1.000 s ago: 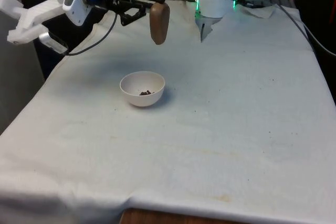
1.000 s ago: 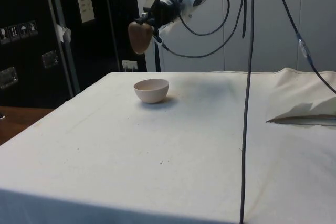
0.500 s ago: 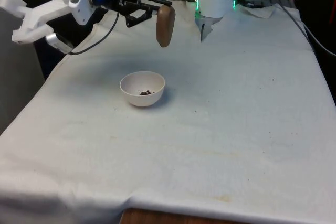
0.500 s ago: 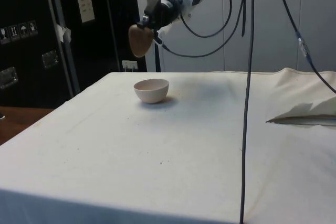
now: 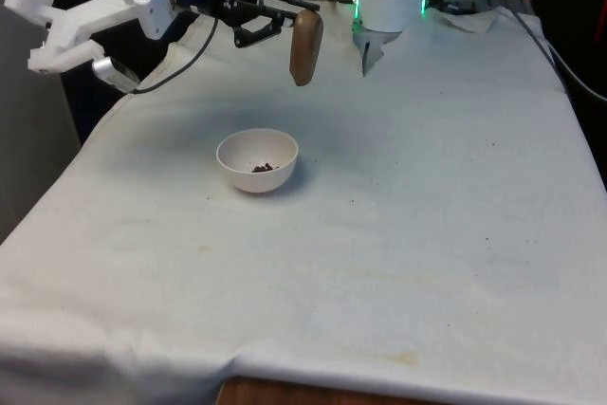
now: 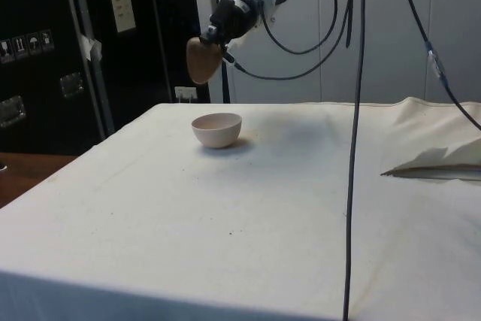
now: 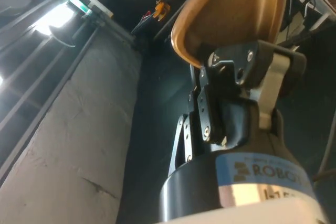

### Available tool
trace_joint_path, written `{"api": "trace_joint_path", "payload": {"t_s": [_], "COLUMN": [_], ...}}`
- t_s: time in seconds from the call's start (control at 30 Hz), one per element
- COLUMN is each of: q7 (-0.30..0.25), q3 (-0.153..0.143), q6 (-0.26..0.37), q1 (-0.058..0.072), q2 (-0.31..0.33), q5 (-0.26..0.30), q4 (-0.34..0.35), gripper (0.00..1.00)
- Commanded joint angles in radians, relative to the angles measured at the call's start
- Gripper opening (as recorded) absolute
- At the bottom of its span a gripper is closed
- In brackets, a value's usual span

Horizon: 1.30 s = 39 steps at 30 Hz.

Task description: Pour the coffee beans from the cup into the bowl.

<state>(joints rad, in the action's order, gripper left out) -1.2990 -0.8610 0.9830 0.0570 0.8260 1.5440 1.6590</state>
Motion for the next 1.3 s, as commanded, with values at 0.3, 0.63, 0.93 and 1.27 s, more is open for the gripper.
{"api": "trace_joint_path", "payload": {"t_s": [0.3,0.63,0.93,1.27], "q7": [-0.084,-0.124,-0.115,-0.096], "q3": [0.0,-0.009,-0.007,-0.004], "q6": [0.02,0.091,0.135,0.176], "q1": [0.017,0.063,0.088,0.105], "q2": [-0.016,-0.042,-0.053,-0.056], "q5": [-0.044,-0.095,-0.145,-0.195], "q4": [0.019,0.047,0.052,0.048], "gripper": [0.0,0.0,0.0,0.0]}}
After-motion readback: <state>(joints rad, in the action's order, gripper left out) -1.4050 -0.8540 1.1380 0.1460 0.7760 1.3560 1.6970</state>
